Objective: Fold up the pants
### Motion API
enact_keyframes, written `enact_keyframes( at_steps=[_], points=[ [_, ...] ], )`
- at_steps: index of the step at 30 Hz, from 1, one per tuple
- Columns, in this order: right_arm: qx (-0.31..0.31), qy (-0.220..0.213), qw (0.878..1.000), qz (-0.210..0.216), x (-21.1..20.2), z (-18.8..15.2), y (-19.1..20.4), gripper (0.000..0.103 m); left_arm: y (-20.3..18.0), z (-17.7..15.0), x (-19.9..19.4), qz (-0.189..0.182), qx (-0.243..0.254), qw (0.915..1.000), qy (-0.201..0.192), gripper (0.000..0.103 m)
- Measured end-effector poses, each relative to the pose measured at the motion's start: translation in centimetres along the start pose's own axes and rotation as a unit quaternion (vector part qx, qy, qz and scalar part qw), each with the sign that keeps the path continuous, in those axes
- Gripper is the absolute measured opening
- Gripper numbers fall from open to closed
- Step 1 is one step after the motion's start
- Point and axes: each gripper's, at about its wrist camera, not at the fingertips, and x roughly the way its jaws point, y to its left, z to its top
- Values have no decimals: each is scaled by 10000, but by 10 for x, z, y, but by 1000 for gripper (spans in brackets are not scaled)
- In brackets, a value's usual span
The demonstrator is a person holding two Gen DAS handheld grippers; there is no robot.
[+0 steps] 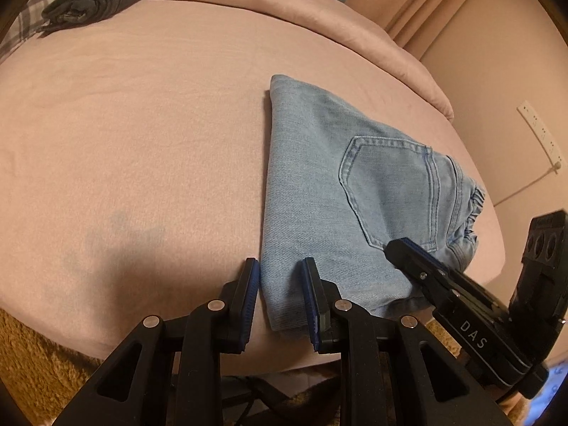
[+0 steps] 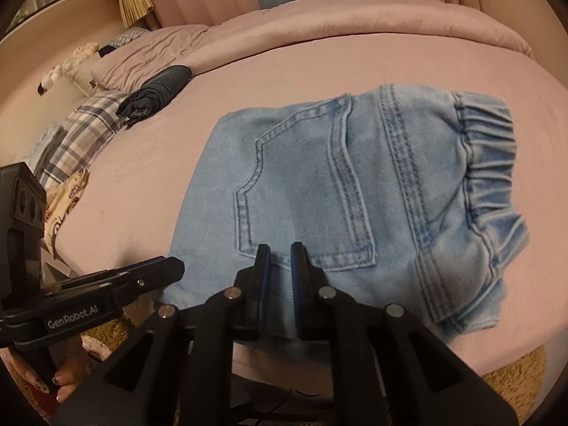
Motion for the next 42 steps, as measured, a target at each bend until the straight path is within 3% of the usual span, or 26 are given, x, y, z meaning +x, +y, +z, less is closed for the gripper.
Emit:
enact_keyframes(
  at_steps=[6, 10, 12, 15, 18, 22, 26, 30, 42],
  points=[
    [108, 7, 9999, 131, 0, 0, -2, 8, -9, 37, -12, 123, 148, 9988, -455, 23],
    [113, 30, 9999, 125, -1, 0, -2, 8, -17, 52, 8, 154, 272, 9992, -242, 23],
    [107, -33, 9998, 145, -4, -1, -2, 8, -18, 49, 25, 356, 324, 9988, -30, 23],
    [329, -288, 9986, 301, -17, -3, -10, 12, -26, 41, 34, 737, 647, 9951, -110, 23],
    [467, -588, 9972, 38, -34, 4, -20, 19, -35, 37, 34, 915, 790, 9926, -148, 23],
    [273, -796, 9948, -566, -48, 13, -26, 18, -27, 39, 35, 685, 644, 9955, -104, 24],
    [213, -541, 9964, -620, -38, 9, -36, 17, -11, 43, 34, 533, 486, 9974, -92, 34],
    [-105, -426, 9945, -951, -32, 5, -31, 17, -3, 43, 31, 332, 307, 9990, -70, 34],
    [187, -284, 9970, -697, -35, 2, -47, 18, -7, 33, 27, 465, 409, 9978, -244, 35]
  ],
)
